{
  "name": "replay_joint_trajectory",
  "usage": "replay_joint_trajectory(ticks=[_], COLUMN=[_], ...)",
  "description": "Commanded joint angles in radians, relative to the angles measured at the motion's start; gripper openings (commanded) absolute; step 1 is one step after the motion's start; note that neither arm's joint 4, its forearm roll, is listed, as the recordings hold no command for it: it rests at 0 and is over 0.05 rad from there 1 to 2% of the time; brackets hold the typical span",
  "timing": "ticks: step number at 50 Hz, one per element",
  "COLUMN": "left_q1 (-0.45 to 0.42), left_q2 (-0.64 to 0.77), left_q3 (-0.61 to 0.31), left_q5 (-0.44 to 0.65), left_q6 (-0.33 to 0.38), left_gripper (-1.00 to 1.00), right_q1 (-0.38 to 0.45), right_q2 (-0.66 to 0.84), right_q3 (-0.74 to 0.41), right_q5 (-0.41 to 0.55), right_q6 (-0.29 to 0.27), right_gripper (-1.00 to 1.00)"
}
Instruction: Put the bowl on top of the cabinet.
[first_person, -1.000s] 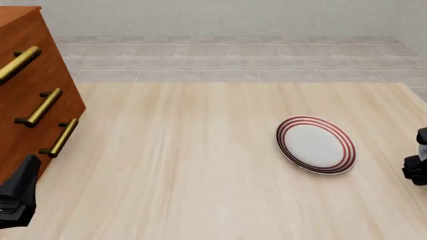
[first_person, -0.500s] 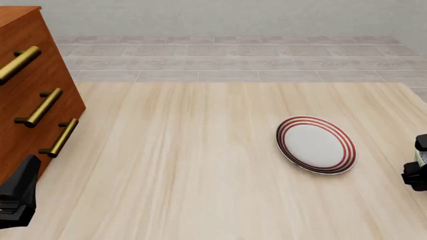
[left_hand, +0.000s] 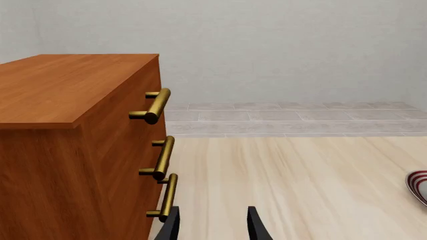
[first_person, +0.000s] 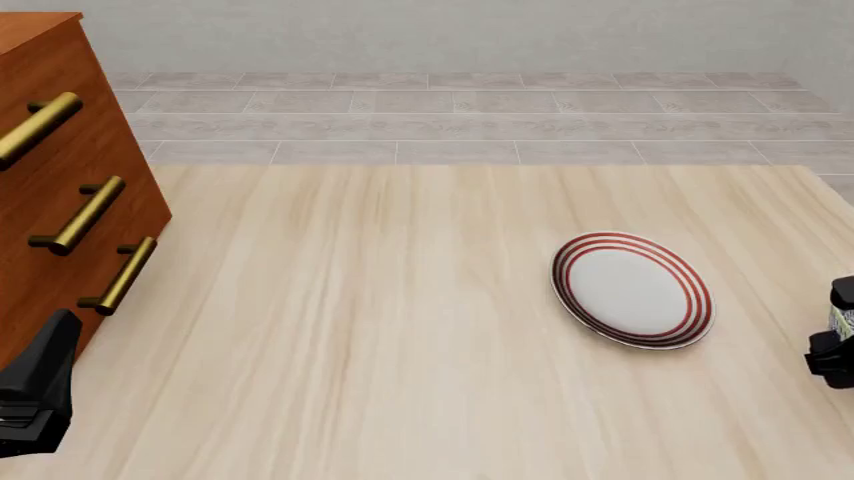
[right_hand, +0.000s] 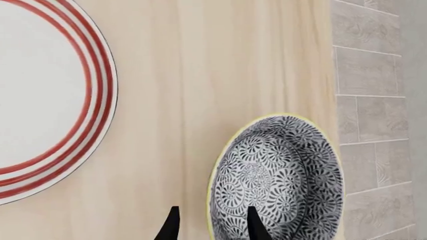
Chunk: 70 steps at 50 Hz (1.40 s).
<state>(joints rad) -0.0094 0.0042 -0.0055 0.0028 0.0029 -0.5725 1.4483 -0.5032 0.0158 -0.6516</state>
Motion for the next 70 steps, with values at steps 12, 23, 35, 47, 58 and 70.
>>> replay_joint_trajectory(ticks=[12,23,35,47,58,70], left_q1=[0.0,0.0,0.0,0.0,0.0,0.0], left_q2=[0.0,0.0,0.0,0.0,0.0,0.0], left_q3=[0.0,0.0,0.0,0.0,0.0,0.0], left_q5=[0.0,0.0,0.0,0.0,0.0,0.0], left_q6=[0.0,0.0,0.0,0.0,0.0,0.0], left_gripper=[1.0,1.0,1.0,1.0,1.0,1.0], right_q1=[0.007,0.021,0.049,0.146,0.268,0.454], right_q2=[0.007,-0.051,-0.164,-0.336,-0.499,-0.648], right_q3=[0.006,0.01,0.01,0.012,0.007,0.011], right_q5=[-0.012,0.023,0.099,0.219,0.299,0.332], right_q6=[-0.004,-0.006,-0.016,-0.005,-0.03,-0.048], right_gripper=[-1.0,-1.0,-1.0,-1.0,-1.0,-1.0])
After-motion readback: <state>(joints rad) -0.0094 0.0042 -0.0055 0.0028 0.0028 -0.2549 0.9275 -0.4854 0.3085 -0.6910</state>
